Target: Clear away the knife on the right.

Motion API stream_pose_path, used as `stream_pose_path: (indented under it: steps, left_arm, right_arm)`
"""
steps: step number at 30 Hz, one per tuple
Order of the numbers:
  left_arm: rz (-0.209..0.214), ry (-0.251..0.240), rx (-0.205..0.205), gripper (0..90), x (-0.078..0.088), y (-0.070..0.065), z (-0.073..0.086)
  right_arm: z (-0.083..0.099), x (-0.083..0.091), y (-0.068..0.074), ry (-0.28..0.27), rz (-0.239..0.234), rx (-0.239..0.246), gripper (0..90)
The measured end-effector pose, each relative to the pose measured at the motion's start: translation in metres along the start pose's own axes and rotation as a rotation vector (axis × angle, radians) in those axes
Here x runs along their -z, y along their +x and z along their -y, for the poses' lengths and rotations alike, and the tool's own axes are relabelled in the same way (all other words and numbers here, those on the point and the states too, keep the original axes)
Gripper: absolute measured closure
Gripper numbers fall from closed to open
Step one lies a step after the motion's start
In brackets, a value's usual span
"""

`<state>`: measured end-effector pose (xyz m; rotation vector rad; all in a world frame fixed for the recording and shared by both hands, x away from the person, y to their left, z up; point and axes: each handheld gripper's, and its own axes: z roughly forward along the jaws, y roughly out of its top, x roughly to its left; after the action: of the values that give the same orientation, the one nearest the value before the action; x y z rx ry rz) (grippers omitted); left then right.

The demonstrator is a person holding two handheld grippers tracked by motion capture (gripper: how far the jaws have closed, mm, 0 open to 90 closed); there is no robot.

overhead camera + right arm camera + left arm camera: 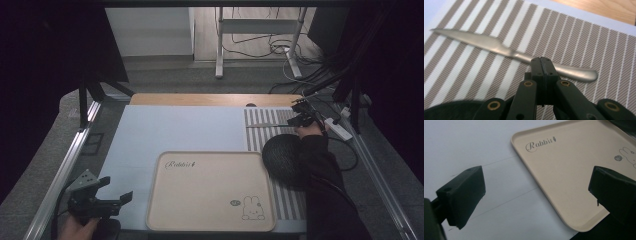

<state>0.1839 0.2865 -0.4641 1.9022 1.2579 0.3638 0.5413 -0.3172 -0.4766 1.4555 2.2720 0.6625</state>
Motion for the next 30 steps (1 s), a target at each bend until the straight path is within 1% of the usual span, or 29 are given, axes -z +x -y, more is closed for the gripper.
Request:
stream_pose_path:
  steps: [1, 2, 3, 5, 6, 7, 8, 12, 13, 14, 15, 16, 17, 18, 20, 21, 22, 24, 25, 26, 28, 29, 30]
  left_arm:
    - [0.0, 0.0, 0.0, 2.1, 0.0, 0.0, 0.0]
    - [0.0, -0.001, -0.001, 2.1, 0.0, 0.0, 0.0]
    - [0.0, -0.001, -0.001, 2.1, 0.0, 0.0, 0.0]
    - [0.001, 0.0, -0.001, 2.1, 0.0, 0.0, 0.0]
    - [0.001, 0.0, 0.0, 2.1, 0.0, 0.0, 0.0]
    - [0.0, 0.0, 0.001, 2.1, 0.0, 0.0, 0.0]
    - [0.001, 0.0, 0.001, 2.1, 0.0, 0.0, 0.0]
    - [0.001, 0.0, 0.003, 2.1, 0.0, 0.0, 0.0]
    - [0.002, -0.001, 0.003, 2.1, 0.0, 0.001, 0.0]
    - [0.002, -0.001, 0.003, 2.1, 0.0, 0.001, 0.0]
    - [0.002, -0.001, 0.003, 2.1, 0.0, 0.001, 0.0]
    - [0.002, -0.001, 0.003, 2.1, 0.0, 0.001, 0.0]
    - [0.002, -0.001, 0.003, 2.1, 0.0, 0.001, 0.0]
    - [0.002, -0.001, 0.002, 2.1, 0.0, 0.0, 0.0]
    - [0.001, -0.001, -0.003, 2.1, 0.0, 0.0, 0.0]
    - [0.0, 0.001, -0.005, 2.2, 0.0, 0.0, 0.0]
    - [0.001, 0.002, -0.005, 2.2, 0.0, -0.001, 0.0]
    - [0.001, 0.001, -0.008, 2.2, 0.0, -0.001, 0.0]
    - [0.001, 0.001, -0.008, 2.2, 0.0, -0.001, 0.0]
    - [0.002, 0.002, -0.01, 2.2, 0.0, -0.001, -0.001]
    - [0.001, 0.003, -0.012, 2.2, -0.001, -0.001, -0.001]
    - [0.002, 0.005, -0.015, 2.3, -0.001, -0.001, -0.001]
    - [0.002, 0.006, -0.017, 2.3, -0.001, -0.002, -0.001]
  right_arm:
    - [-0.002, -0.005, -0.004, -0.001, 0.011, -0.008, 89.7]
    - [-0.002, -0.005, -0.004, -0.001, 0.011, -0.008, 89.7]
    - [-0.004, -0.01, -0.009, -0.005, 0.027, -0.01, 89.7]
    - [-0.005, -0.013, -0.012, -0.006, 0.032, -0.017, 89.7]
    - [-0.007, -0.02, -0.017, -0.006, 0.035, -0.025, 89.6]
    - [-0.007, -0.02, -0.017, -0.006, 0.035, -0.025, 89.6]
    - [-0.008, -0.024, -0.018, -0.001, 0.038, -0.025, 89.7]
    - [-0.009, -0.037, -0.024, 0.036, 0.085, -0.003, 89.6]
    - [-0.008, -0.037, -0.025, 0.033, 0.089, -0.003, 89.7]
    - [-0.007, -0.037, -0.028, 0.027, 0.075, -0.014, 89.7]
    - [-0.005, -0.035, -0.031, 0.038, 0.066, -0.028, 89.7]
    - [-0.004, -0.033, -0.031, 0.051, 0.058, -0.027, 89.7]
    - [-0.004, -0.033, -0.031, 0.051, 0.058, -0.027, 89.7]
    - [-0.003, -0.031, -0.031, 0.063, 0.06, -0.021, 89.7]
    - [0.001, -0.026, -0.033, 0.091, 0.029, -0.027, 89.7]
    - [0.003, -0.023, -0.034, 0.118, 0.005, -0.033, 89.7]
    - [0.008, -0.018, -0.035, 0.142, -0.023, -0.023, 89.7]
    - [0.013, -0.013, -0.035, 0.16, -0.04, -0.007, 89.7]
    - [0.013, -0.013, -0.035, 0.16, -0.04, -0.007, 89.7]
    - [0.019, -0.009, -0.033, 0.172, -0.058, 0.006, 89.7]
    - [0.02, -0.007, -0.033, 0.176, -0.063, 0.01, 89.7]
    - [0.024, -0.004, -0.031, 0.194, -0.085, 0.01, 89.7]
    - [0.025, -0.003, -0.03, 0.2, -0.092, 0.012, 89.7]
